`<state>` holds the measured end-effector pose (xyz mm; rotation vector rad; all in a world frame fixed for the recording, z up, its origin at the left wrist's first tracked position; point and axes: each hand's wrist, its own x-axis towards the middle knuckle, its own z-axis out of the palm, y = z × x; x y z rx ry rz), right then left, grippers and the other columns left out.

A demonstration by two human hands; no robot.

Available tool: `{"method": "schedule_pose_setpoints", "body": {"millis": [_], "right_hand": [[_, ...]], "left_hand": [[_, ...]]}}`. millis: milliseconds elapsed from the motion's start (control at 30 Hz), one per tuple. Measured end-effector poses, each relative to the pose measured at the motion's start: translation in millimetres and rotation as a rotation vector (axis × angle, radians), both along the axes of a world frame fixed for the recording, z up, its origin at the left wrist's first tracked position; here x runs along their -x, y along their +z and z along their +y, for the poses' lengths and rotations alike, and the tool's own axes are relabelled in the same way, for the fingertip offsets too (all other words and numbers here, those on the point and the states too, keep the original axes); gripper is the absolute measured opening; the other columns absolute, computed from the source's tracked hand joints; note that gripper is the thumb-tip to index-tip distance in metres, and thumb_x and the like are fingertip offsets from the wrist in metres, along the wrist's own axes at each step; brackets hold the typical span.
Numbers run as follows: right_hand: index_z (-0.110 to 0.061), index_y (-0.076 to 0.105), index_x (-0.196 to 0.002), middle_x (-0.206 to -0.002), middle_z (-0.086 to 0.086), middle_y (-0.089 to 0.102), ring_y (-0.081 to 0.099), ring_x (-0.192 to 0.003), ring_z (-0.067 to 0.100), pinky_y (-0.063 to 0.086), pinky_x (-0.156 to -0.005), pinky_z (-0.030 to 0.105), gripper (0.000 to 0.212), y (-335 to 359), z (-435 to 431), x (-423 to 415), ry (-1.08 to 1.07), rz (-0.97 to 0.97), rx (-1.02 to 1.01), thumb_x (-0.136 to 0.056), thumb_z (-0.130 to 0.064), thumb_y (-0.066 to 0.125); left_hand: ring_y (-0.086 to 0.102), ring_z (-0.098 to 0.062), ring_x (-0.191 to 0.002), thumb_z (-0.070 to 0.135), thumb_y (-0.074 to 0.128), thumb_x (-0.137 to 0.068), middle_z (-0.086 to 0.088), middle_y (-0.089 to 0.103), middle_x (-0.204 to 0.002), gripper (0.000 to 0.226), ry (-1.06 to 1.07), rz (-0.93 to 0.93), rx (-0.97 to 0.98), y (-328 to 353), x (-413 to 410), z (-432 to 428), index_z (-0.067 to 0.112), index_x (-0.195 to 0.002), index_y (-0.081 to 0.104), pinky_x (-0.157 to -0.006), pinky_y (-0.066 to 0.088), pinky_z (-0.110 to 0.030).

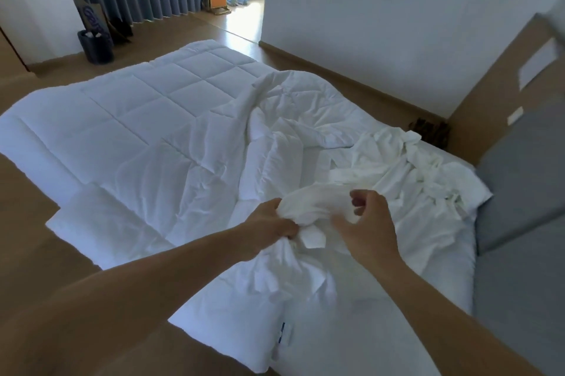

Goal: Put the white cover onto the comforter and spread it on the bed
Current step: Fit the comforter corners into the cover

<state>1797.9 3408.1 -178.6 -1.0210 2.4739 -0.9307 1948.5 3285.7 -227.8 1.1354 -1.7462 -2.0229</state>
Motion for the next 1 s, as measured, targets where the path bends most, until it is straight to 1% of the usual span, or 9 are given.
{"method": "schedule_pose_setpoints", "body": {"millis": [33, 100, 200, 300, 367, 600, 667, 800, 1000], "right_hand": [[-0.016, 0.061, -0.109, -0.1, -0.004, 0.063, 0.061, -0.085, 0.014, 0.047, -0.077, 0.031, 0.035, 2.6, 7.8, -4.0, -0.063, -0.177, -0.014, -0.084, -0.038, 0.072], [-0.007, 0.065, -0.09, -0.074, 0.005, 0.066, 0.058, -0.061, 0.018, 0.043, -0.062, 0.031, 0.037, 4.0, 21.0, -11.6, -0.149, -0.512, -0.08, -0.091, -0.044, 0.063], [-0.004, 0.07, -0.091, -0.077, 0.009, 0.073, 0.063, -0.063, 0.02, 0.048, -0.062, 0.032, 0.04, -3.2, 32.6, -24.7, -0.229, -0.78, -0.063, -0.089, -0.044, 0.066], [-0.007, 0.073, -0.098, -0.097, 0.013, 0.075, 0.071, -0.083, 0.031, 0.057, -0.068, 0.036, 0.016, -11.5, 41.8, -33.8, -0.285, -0.821, 0.115, -0.088, -0.019, 0.069], [-0.008, 0.073, -0.098, -0.097, 0.013, 0.075, 0.071, -0.089, 0.032, 0.059, -0.071, 0.036, 0.011, -14.0, 48.9, -37.5, -0.279, -0.78, 0.199, -0.087, -0.01, 0.069], [-0.01, 0.074, -0.078, -0.075, 0.005, 0.073, 0.069, -0.075, 0.02, 0.057, -0.067, 0.031, 0.013, -19.1, 85.5, -52.0, -0.27, -0.657, 0.18, -0.084, -0.003, 0.064], [-0.008, 0.068, -0.073, -0.073, 0.007, 0.067, 0.063, -0.07, 0.021, 0.052, -0.065, 0.031, 0.014, -19.0, 95.5, -51.0, -0.327, -0.752, 0.202, -0.084, -0.009, 0.06], [-0.012, 0.072, -0.103, -0.1, 0.007, 0.076, 0.071, -0.095, 0.024, 0.057, -0.089, 0.039, 0.031, -19.5, 119.8, -51.5, -0.287, -1.001, 0.242, -0.091, -0.039, 0.063], [-0.008, 0.075, -0.1, -0.093, 0.006, 0.078, 0.073, -0.092, 0.024, 0.057, -0.086, 0.038, 0.041, -11.5, 144.4, -47.7, -0.357, -1.102, 0.232, -0.075, -0.039, 0.083]], "left_hand": [[0.066, -0.036, -0.105, 0.027, 0.071, -0.038, -0.017, 0.069, -0.11, 0.077, 0.018, 0.006, -0.001, -0.7, 0.1, 1.3, 0.013, -0.113, 0.064, -0.096, 0.052, -0.051], [0.066, -0.035, -0.105, 0.029, 0.071, -0.035, -0.015, 0.07, -0.109, 0.079, 0.036, 0.008, -0.001, -0.1, 1.6, 6.4, 0.015, -0.113, 0.063, -0.095, 0.054, -0.052], [0.067, -0.026, -0.1, 0.026, 0.071, -0.041, -0.008, 0.069, -0.108, 0.077, -0.014, -0.026, 0.016, 2.9, 4.3, 22.8, 0.019, -0.117, 0.06, -0.089, 0.058, -0.043], [0.064, -0.022, -0.097, 0.022, 0.068, -0.051, -0.005, 0.066, -0.107, 0.064, -0.075, -0.055, 0.064, 5.9, 5.9, 44.3, 0.021, -0.114, 0.057, -0.079, 0.056, -0.033], [0.064, -0.022, -0.097, 0.025, 0.067, -0.051, -0.004, 0.065, -0.107, 0.063, -0.088, -0.072, 0.097, 7.7, 5.8, 54.4, 0.02, -0.113, 0.056, -0.075, 0.055, -0.032], [0.062, -0.022, -0.093, 0.028, 0.069, -0.053, -0.003, 0.062, -0.102, 0.06, -0.106, -0.168, 0.259, 9.4, 0.8, 96.5, 0.017, -0.11, 0.053, -0.079, 0.055, -0.038], [0.061, -0.019, -0.09, 0.028, 0.073, -0.059, 0.002, 0.061, -0.099, 0.057, -0.147, -0.212, 0.39, 11.3, 1.6, 112.1, 0.016, -0.11, 0.051, -0.081, 0.055, -0.039], [0.061, -0.017, -0.085, 0.031, 0.077, -0.072, 0.007, 0.059, -0.091, 0.05, -0.253, -0.287, 0.637, 19.6, 2.2, 148.5, 0.018, -0.107, 0.043, -0.069, 0.049, -0.03], [0.063, -0.012, -0.081, 0.036, 0.072, -0.074, 0.008, 0.063, -0.09, 0.046, -0.384, -0.174, 0.854, 31.1, 2.0, 197.3, 0.016, -0.109, 0.05, -0.07, 0.055, -0.031]]}}
